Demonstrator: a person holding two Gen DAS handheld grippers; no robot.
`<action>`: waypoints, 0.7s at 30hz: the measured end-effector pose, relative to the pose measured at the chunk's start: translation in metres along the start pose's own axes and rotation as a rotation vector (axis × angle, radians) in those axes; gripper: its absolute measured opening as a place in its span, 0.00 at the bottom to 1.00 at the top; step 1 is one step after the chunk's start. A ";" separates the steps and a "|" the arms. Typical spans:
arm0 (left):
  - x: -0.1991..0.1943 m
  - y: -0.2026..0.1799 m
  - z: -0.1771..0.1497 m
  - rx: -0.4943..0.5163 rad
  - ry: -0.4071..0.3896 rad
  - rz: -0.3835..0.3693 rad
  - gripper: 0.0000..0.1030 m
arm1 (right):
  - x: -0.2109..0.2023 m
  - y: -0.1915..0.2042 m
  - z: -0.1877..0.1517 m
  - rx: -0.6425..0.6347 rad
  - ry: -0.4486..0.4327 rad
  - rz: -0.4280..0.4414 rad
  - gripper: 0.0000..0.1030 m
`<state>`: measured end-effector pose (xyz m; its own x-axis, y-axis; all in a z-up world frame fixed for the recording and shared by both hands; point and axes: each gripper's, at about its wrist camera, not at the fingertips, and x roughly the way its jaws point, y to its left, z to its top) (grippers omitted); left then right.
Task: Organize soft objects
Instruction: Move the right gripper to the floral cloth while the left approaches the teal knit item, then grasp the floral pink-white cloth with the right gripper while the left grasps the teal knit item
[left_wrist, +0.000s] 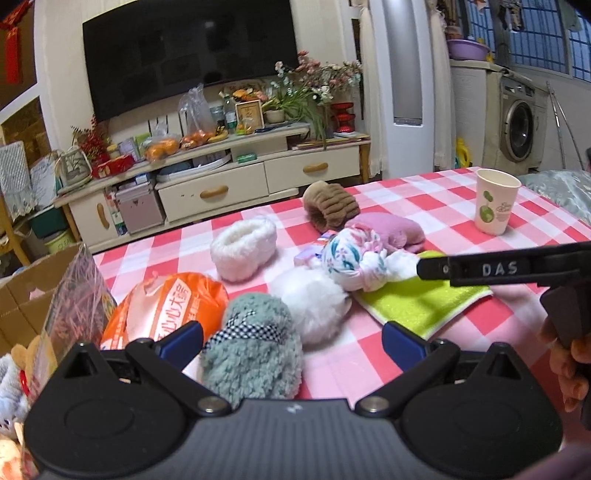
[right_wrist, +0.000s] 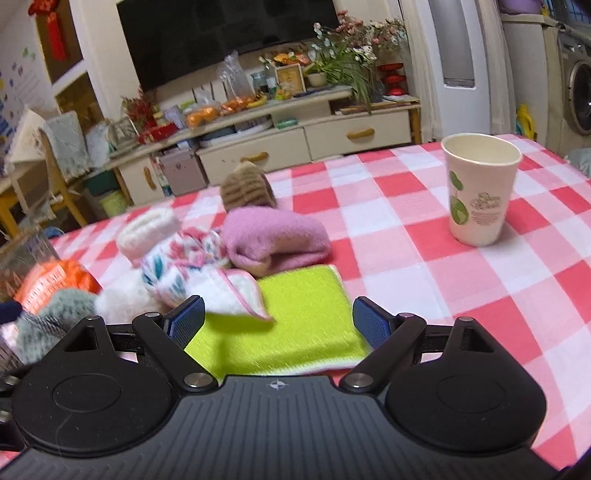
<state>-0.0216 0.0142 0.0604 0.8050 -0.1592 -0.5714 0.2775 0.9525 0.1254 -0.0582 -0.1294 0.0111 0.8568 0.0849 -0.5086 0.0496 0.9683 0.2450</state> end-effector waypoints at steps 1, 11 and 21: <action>0.002 0.000 0.000 -0.004 0.004 0.001 0.99 | 0.000 0.002 0.001 -0.005 -0.011 0.014 1.00; 0.016 0.002 -0.001 -0.033 0.049 0.003 0.95 | 0.028 0.026 0.016 0.021 -0.018 0.153 1.00; 0.029 0.006 0.002 -0.063 0.074 0.009 0.90 | 0.065 0.031 0.020 0.054 0.032 0.178 1.00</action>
<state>0.0041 0.0146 0.0465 0.7658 -0.1330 -0.6292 0.2347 0.9687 0.0809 0.0096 -0.0986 0.0017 0.8375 0.2625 -0.4792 -0.0733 0.9231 0.3776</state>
